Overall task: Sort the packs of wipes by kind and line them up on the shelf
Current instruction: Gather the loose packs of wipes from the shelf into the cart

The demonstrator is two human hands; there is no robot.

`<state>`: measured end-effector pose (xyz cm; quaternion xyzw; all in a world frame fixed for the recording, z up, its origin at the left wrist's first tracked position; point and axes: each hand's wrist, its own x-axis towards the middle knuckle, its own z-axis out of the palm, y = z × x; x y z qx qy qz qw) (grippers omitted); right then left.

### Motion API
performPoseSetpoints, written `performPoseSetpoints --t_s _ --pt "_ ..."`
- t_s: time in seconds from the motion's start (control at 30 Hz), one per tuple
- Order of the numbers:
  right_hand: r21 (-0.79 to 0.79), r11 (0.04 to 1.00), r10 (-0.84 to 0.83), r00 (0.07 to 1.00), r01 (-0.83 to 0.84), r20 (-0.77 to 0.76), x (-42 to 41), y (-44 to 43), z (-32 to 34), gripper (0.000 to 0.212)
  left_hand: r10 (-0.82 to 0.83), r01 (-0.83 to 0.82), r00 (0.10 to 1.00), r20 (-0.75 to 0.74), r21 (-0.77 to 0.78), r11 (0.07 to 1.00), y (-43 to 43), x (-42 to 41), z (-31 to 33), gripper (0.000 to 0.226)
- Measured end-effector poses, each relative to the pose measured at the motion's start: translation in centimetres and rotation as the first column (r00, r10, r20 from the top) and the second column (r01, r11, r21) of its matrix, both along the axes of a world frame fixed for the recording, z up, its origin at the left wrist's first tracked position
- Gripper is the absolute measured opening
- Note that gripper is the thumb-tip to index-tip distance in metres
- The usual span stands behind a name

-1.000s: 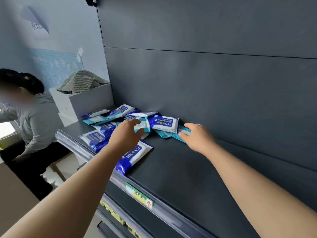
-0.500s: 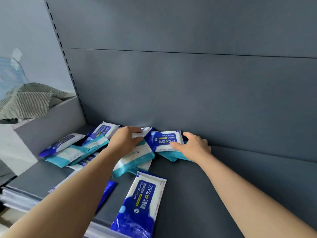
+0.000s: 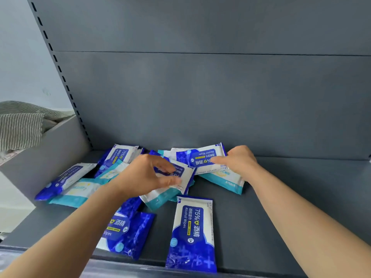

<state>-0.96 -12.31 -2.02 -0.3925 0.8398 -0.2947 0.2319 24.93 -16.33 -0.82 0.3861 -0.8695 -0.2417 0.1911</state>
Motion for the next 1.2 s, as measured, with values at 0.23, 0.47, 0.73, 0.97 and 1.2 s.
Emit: performPoseSetpoints --t_s 0.23,0.47,0.73,0.97,1.2 --pt "-0.138 0.982 -0.086 0.959 0.127 0.271 0.1 0.1 -0.4 0.025 0.187 -0.153 0.864 0.467 -0.11 0.982 -2.2 -1.3 -0.2 0.086" --pt "-0.151 0.978 -0.087 0.945 0.14 0.315 0.1 0.1 -0.7 0.017 0.074 -0.1 0.897 0.437 0.037 0.994 -2.7 -1.5 0.1 0.06" --pt "-0.258 0.929 -0.141 0.9 0.264 0.413 -0.2 0.1 -1.4 0.012 0.436 -0.398 0.891 -0.123 0.251 0.883 -4.8 -4.0 -0.5 0.044" --pt "-0.266 0.949 -0.021 0.877 0.169 0.481 0.5 -0.1 -2.3 0.015 0.333 -0.328 0.942 0.033 0.3 0.896 -6.1 -7.0 -0.9 0.052" --pt "-0.298 0.94 0.067 0.769 0.165 0.636 0.5 0.7 -2.0 0.03 0.286 -0.251 0.958 -0.019 0.421 0.871 -6.3 -8.2 -0.7 0.048"
